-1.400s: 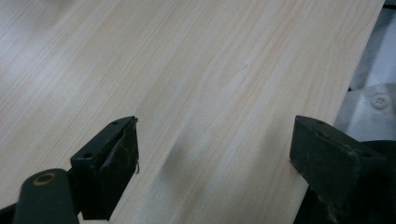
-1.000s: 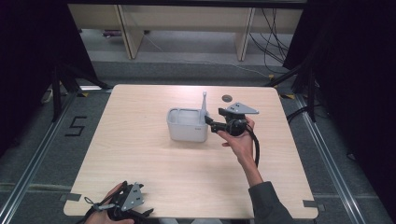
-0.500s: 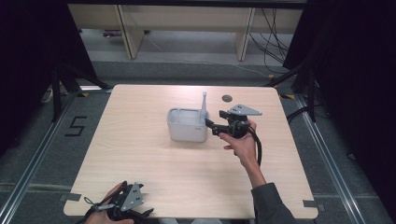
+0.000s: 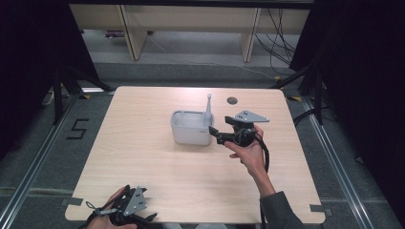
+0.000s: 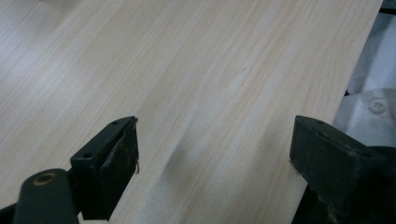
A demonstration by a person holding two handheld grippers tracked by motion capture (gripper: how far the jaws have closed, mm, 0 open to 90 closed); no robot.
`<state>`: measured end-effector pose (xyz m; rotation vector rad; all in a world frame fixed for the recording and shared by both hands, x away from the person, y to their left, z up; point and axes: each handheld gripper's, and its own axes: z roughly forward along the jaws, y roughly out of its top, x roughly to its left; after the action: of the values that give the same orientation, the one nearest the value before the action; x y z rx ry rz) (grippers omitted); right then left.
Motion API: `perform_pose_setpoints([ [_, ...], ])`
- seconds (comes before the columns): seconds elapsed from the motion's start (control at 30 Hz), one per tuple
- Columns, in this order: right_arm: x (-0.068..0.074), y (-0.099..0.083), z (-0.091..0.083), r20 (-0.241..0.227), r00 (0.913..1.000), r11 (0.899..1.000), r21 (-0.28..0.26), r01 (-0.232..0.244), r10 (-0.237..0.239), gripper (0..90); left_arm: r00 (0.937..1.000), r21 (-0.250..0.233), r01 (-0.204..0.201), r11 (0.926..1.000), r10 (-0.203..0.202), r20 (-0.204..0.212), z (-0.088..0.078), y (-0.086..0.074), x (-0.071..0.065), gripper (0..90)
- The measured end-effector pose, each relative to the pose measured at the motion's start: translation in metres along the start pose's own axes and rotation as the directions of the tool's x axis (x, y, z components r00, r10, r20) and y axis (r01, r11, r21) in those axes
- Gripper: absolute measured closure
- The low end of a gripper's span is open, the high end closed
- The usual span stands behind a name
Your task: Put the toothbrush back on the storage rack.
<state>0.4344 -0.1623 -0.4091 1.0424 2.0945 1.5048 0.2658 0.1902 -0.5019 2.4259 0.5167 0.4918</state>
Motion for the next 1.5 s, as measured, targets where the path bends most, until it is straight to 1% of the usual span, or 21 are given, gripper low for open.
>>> perform_pose_setpoints([
  [0.27, 0.005, -0.002, -0.002, -0.007, 0.9999, 1.000, -0.004, 0.012, -0.012, 20.2, 1.0000, -0.001, 0.003, 1.0000, -0.003, -0.005, 0.001, 0.000, 0.000, 15.3],
  [0.4, 0.008, -0.004, -0.005, -0.005, 1.0000, 1.000, 0.012, -0.001, 0.001, 20.2, 1.0000, 0.000, 0.001, 1.0000, -0.001, -0.003, 0.001, 0.000, 0.000, 15.3],
  [0.47, 0.006, -0.006, -0.004, -0.016, 0.9997, 1.000, 0.004, 0.016, -0.016, 20.2, 1.0000, 0.000, 0.002, 1.0000, -0.002, -0.004, 0.001, 0.000, 0.000, 15.3],
  [0.5, 0.008, -0.007, -0.004, -0.005, 0.9999, 1.000, 0.010, -0.010, 0.010, 20.2, 1.0000, -0.001, 0.002, 1.0000, -0.002, -0.004, 0.001, 0.000, 0.000, 15.3],
  [0.53, 0.006, -0.008, -0.005, -0.016, 0.9999, 1.000, 0.026, 0.002, -0.001, 20.2, 1.0000, 0.000, 0.001, 1.0000, -0.001, -0.003, 0.000, 0.000, 0.000, 15.3],
  [0.57, 0.005, -0.011, -0.005, -0.019, 0.9998, 1.000, 0.017, 0.010, -0.009, 20.2, 1.0000, -0.001, 0.003, 1.0000, -0.003, -0.005, 0.001, 0.000, 0.000, 15.3],
  [0.6, 0.005, -0.012, -0.005, -0.010, 0.9999, 1.000, 0.023, -0.002, 0.002, 20.2, 1.0000, -0.001, 0.003, 1.0000, -0.003, -0.004, 0.001, 0.000, 0.000, 15.3],
  [0.83, 0.006, -0.015, -0.009, -0.008, 1.0000, 0.999, 0.038, 0.005, -0.004, 20.3, 1.0000, 0.000, 0.003, 1.0000, -0.003, -0.005, 0.001, 0.000, 0.000, 15.3],
  [0.87, 0.005, -0.016, -0.008, -0.007, 0.9997, 0.999, 0.032, 0.023, -0.023, 20.3, 1.0000, 0.001, 0.001, 1.0000, -0.001, -0.003, 0.000, 0.000, 0.000, 15.3],
  [0.9, 0.007, -0.018, -0.007, -0.022, 0.9998, 0.999, 0.046, -0.001, 0.002, 20.3, 1.0000, 0.003, 0.001, 1.0000, -0.001, -0.001, 0.000, 0.000, 0.000, 15.3],
  [0.93, 0.007, -0.018, -0.007, -0.022, 0.9998, 0.999, 0.046, -0.001, 0.002, 20.3, 1.0000, 0.003, 0.001, 1.0000, -0.001, -0.001, 0.000, 0.000, 0.000, 15.3],
  [0.97, 0.007, -0.019, -0.007, -0.011, 0.9996, 0.999, 0.044, 0.028, -0.028, 20.3, 1.0000, 0.003, 0.002, 1.0000, -0.002, -0.002, 0.000, 0.000, 0.000, 15.3],
  [1.03, 0.008, -0.020, -0.007, -0.018, 0.9997, 0.998, 0.060, 0.019, -0.018, 20.3, 1.0000, 0.001, 0.002, 1.0000, -0.002, -0.005, 0.000, 0.000, 0.000, 15.3],
  [1.2, 0.009, -0.024, -0.006, -0.020, 0.9991, 0.998, 0.047, 0.039, -0.038, 20.2, 0.9999, -0.005, 0.008, 1.0000, -0.008, -0.012, 0.001, 0.000, 0.000, 15.3],
  [1.23, 0.010, -0.024, -0.007, -0.017, 0.9996, 0.998, 0.052, 0.024, -0.023, 20.2, 1.0000, 0.001, 0.003, 1.0000, -0.003, -0.005, 0.000, 0.000, 0.000, 15.3],
  [1.27, 0.009, -0.025, -0.009, -0.009, 0.9982, 0.997, 0.055, 0.060, -0.060, 20.2, 1.0000, 0.002, 0.004, 1.0000, -0.004, -0.004, 0.000, 0.000, 0.000, 15.3],
  [1.3, 0.011, -0.026, -0.010, -0.008, 0.9992, 0.998, 0.056, 0.040, -0.039, 20.2, 1.0000, 0.002, 0.004, 1.0000, -0.004, -0.004, 0.000, 0.000, 0.000, 15.3],
  [1.33, 0.010, -0.027, -0.011, -0.013, 0.9988, 0.997, 0.063, 0.049, -0.048, 20.1, 0.9999, -0.002, 0.007, 1.0000, -0.007, -0.010, 0.001, 0.000, 0.000, 15.3],
  [1.37, 0.012, -0.028, -0.012, -0.013, 0.9996, 0.997, 0.070, 0.027, -0.027, 20.1, 0.9999, -0.004, 0.007, 1.0000, -0.007, -0.012, 0.001, 0.000, 0.000, 15.3],
  [1.47, 0.013, -0.030, -0.013, -0.010, 0.9995, 0.997, 0.072, 0.030, -0.030, 20.1, 1.0000, 0.001, 0.003, 1.0000, -0.003, -0.006, 0.000, 0.000, 0.000, 15.3],
  [1.5, 0.012, -0.032, -0.014, -0.017, 0.9987, 0.996, 0.076, 0.049, -0.048, 20.1, 0.9999, -0.002, 0.005, 1.0000, -0.005, -0.010, 0.001, 0.000, 0.000, 15.3],
])
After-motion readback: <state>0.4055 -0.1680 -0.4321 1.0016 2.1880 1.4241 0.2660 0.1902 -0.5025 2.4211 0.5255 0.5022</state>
